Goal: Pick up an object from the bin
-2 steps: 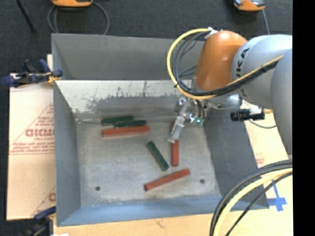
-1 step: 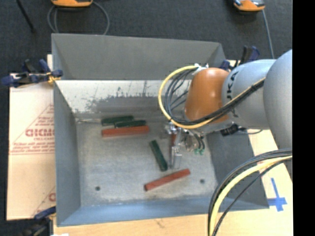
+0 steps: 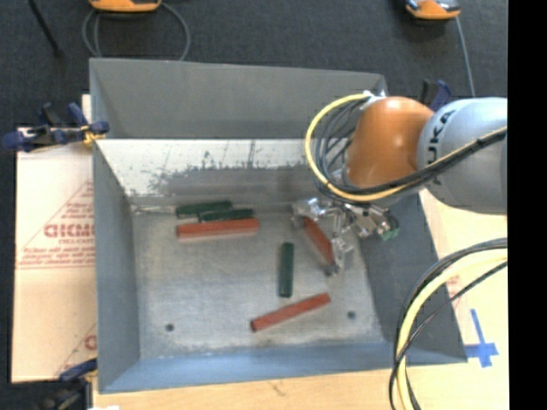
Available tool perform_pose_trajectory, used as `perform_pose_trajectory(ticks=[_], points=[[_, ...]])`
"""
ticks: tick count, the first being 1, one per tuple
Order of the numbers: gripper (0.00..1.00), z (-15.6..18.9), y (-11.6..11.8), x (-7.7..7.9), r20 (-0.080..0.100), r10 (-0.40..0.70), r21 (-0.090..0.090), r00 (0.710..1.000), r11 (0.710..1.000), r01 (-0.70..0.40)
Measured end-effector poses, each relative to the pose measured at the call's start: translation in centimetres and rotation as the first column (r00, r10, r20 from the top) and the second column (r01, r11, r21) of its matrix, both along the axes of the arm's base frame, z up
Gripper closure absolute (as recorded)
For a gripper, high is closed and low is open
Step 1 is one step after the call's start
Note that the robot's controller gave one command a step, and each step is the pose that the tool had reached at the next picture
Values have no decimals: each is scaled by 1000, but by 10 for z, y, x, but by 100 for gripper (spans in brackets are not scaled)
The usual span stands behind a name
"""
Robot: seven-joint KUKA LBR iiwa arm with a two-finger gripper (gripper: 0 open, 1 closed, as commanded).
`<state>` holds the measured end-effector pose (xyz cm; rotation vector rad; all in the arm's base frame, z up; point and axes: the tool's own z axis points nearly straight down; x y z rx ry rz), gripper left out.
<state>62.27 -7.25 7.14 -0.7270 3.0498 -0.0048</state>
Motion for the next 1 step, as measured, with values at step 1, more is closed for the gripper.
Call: perform_pose_trajectory(ticks=[1], points=[[0,-1,62,-29,-5,472,2,881,881,-472]])
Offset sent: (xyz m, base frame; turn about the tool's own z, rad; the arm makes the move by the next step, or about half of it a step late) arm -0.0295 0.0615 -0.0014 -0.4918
